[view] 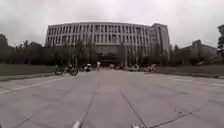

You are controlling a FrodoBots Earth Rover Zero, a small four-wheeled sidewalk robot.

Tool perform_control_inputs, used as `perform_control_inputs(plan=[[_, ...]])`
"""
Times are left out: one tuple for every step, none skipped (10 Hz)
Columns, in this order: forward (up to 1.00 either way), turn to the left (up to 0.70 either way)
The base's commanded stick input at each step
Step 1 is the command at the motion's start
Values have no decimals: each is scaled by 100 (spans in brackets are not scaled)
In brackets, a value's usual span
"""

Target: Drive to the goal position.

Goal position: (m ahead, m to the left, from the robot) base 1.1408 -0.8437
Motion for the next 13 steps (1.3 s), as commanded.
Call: perform_control_inputs(plan=[[70, 0], [70, 0], [70, 0], [70, 0], [70, 0], [70, 0], [70, 0], [70, 0], [70, 0], [70, 0], [70, 0], [59, 0], [38, 0]])
